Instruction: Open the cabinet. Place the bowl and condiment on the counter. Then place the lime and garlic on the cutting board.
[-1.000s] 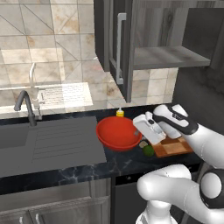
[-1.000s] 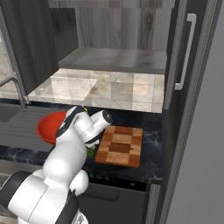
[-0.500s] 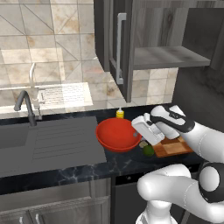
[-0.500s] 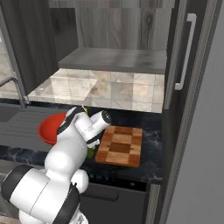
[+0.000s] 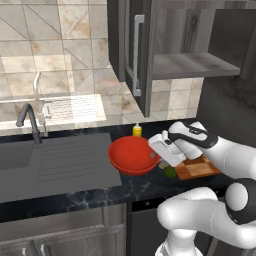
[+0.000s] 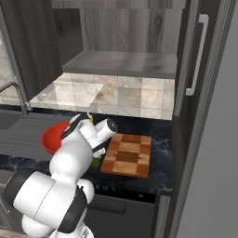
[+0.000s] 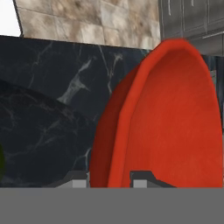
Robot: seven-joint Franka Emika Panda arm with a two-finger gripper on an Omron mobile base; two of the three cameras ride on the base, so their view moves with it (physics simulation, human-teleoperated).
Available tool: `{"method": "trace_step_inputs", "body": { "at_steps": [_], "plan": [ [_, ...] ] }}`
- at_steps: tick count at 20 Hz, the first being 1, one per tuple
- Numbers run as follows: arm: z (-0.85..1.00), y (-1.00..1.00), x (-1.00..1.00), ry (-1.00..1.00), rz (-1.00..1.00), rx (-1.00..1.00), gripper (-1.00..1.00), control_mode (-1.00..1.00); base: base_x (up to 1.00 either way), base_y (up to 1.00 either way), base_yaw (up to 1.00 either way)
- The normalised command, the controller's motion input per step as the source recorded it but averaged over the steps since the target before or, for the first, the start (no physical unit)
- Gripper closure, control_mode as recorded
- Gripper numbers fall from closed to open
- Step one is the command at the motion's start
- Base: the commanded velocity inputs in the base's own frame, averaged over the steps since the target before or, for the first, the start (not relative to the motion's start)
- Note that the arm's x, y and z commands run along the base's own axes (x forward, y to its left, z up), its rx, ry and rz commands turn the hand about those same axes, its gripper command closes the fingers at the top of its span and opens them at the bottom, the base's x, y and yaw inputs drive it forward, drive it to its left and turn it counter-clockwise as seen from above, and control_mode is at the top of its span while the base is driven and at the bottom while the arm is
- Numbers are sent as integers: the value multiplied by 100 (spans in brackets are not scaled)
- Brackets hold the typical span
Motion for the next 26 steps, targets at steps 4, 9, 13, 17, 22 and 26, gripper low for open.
{"method": "trace_step_inputs", "body": {
  "at_steps": [4, 9, 13, 17, 22, 26],
  "plan": [
    [-8, 4, 13, 0, 0, -1, 100, -100, 0, 0, 0],
    [-11, 1, 12, 0, 0, -2, 100, -100, 0, 0, 0],
    [-14, 1, 13, 0, 0, -2, 100, -100, 0, 0, 0],
    [-15, 0, 12, 0, 0, -3, 100, -100, 0, 0, 0],
    [-17, 0, 11, 0, 0, -2, 100, -100, 0, 0, 0],
    [-21, 4, 7, 0, 0, -2, 100, -100, 0, 0, 0]
  ]
}}
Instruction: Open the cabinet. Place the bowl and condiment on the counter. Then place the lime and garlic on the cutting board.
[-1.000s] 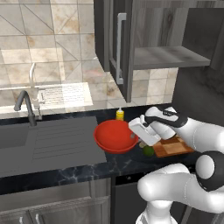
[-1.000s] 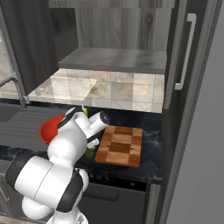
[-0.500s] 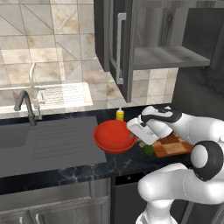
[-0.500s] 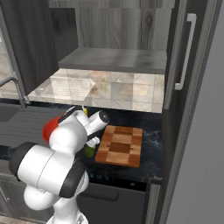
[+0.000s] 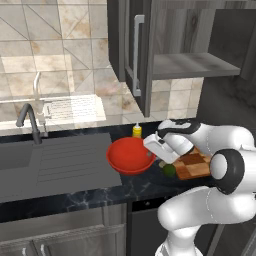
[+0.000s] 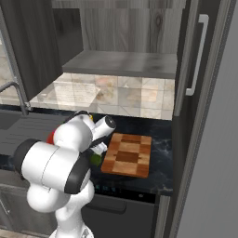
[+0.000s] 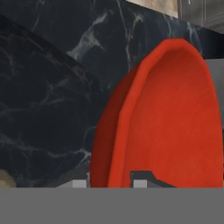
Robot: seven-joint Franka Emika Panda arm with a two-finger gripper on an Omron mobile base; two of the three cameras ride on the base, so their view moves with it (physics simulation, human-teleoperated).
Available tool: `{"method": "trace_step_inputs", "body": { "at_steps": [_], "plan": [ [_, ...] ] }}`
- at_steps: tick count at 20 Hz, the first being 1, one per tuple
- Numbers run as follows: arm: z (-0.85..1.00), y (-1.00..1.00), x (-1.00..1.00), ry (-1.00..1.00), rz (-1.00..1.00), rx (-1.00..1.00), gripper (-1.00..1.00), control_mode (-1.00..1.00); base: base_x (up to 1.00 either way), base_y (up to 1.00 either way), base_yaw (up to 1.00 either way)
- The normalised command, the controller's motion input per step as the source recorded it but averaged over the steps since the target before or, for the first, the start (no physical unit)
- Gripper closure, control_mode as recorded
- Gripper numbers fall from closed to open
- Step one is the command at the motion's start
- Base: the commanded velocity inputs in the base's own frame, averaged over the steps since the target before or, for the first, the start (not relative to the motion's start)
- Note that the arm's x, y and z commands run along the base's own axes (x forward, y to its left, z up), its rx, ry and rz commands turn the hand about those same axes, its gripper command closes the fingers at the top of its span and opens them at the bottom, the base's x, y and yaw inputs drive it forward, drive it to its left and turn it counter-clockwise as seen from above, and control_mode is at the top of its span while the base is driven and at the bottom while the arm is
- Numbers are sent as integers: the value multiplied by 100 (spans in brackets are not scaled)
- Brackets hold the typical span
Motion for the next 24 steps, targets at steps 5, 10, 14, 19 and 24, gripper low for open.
{"method": "trace_step_inputs", "body": {
  "at_steps": [5, 10, 14, 19, 24],
  "plan": [
    [-21, 5, 1, 0, 0, -3, 100, -100, 0, 0, 0],
    [-21, 10, 0, 0, 0, -3, 100, -100, 0, 0, 0],
    [-12, 7, -23, -1, 0, -1, 100, -100, 0, 0, 0],
    [-1, 0, -33, -4, 0, 0, 100, -100, 0, 0, 0],
    [-1, 0, -19, -4, 0, 0, 100, -100, 0, 0, 0]
  ]
}}
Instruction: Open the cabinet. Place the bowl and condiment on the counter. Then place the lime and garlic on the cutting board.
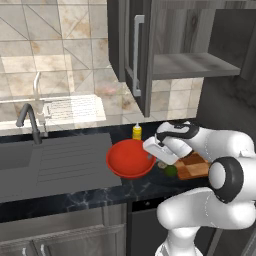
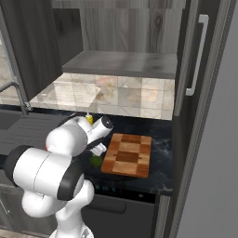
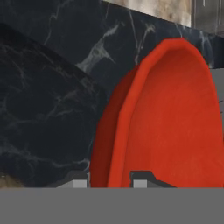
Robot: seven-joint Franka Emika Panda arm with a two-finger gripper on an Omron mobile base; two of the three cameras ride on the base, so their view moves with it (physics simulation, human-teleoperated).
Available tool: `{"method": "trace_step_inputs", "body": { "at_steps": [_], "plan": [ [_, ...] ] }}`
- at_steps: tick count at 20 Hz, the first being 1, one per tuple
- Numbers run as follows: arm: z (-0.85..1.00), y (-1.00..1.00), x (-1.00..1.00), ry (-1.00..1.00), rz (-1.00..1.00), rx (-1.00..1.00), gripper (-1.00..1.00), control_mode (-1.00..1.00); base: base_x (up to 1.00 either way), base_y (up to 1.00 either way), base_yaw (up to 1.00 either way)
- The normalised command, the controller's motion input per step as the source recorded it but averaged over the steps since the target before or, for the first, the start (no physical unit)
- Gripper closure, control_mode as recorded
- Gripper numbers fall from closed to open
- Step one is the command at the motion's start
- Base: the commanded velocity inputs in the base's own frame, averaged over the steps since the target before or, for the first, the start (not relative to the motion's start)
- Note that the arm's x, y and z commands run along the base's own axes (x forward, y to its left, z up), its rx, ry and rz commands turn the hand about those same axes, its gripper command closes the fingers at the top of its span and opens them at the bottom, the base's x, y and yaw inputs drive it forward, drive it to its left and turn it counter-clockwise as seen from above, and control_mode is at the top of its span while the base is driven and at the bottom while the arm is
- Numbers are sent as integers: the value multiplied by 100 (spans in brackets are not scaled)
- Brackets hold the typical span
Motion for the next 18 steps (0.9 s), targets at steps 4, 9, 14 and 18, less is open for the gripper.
{"method": "trace_step_inputs", "body": {
  "at_steps": [4, 9, 14, 18],
  "plan": [
    [-5, 0, -3, 0, 0, 0, -100, -100, 0, 0, 0],
    [-3, 0, 0, 0, 0, 0, -100, -100, 0, 0, 0],
    [0, -5, -2, -2, 0, 0, -100, -100, 0, 0, 0],
    [0, -6, -20, -7, 0, 0, -100, -100, 0, 0, 0]
  ]
}}
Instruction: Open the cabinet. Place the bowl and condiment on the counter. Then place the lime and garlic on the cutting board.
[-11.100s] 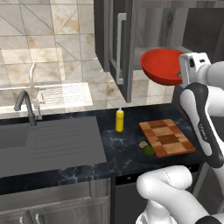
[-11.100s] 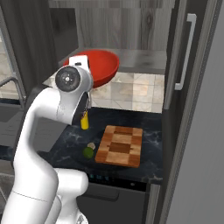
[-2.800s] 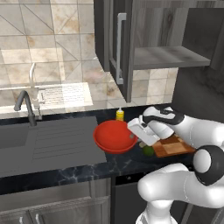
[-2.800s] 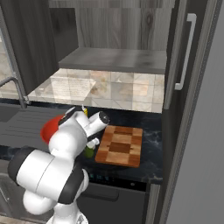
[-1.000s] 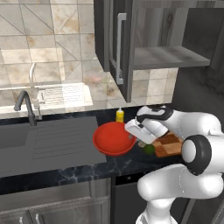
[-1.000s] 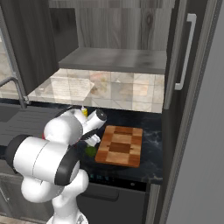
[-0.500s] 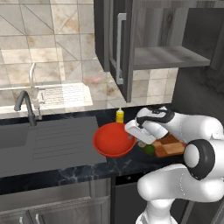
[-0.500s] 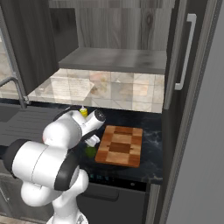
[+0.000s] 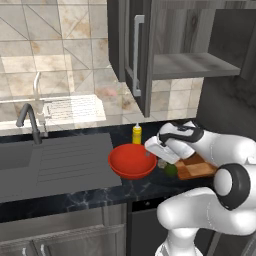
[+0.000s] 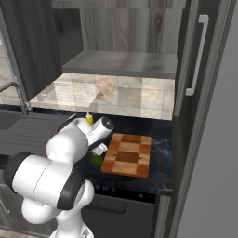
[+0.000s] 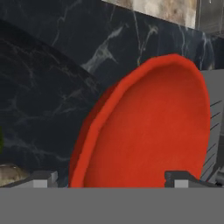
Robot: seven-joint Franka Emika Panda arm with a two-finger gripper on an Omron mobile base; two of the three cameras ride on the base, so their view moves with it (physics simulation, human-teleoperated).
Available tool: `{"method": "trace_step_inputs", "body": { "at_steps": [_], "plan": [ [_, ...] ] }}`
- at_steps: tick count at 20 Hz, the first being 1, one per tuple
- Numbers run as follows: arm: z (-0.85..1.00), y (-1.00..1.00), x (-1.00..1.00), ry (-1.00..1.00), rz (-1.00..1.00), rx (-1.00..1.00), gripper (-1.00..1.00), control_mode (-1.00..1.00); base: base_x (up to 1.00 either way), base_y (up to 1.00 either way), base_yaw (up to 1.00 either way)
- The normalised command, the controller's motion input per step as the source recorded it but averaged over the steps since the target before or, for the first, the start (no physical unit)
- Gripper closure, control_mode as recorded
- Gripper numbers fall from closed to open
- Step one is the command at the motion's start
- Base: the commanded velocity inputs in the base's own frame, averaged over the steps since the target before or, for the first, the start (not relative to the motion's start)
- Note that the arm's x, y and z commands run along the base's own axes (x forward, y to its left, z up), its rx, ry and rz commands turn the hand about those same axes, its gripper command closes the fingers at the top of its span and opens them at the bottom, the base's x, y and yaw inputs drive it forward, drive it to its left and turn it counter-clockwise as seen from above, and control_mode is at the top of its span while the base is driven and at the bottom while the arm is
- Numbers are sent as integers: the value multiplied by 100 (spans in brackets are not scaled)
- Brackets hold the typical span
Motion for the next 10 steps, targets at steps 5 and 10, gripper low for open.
{"method": "trace_step_inputs", "body": {
  "at_steps": [5, 10],
  "plan": [
    [20, -2, -36, -9, 0, 0, -100, -100, 0, 0, 0],
    [42, 0, -29, -2, 0, -4, -100, -100, 0, 0, 0]
  ]
}}
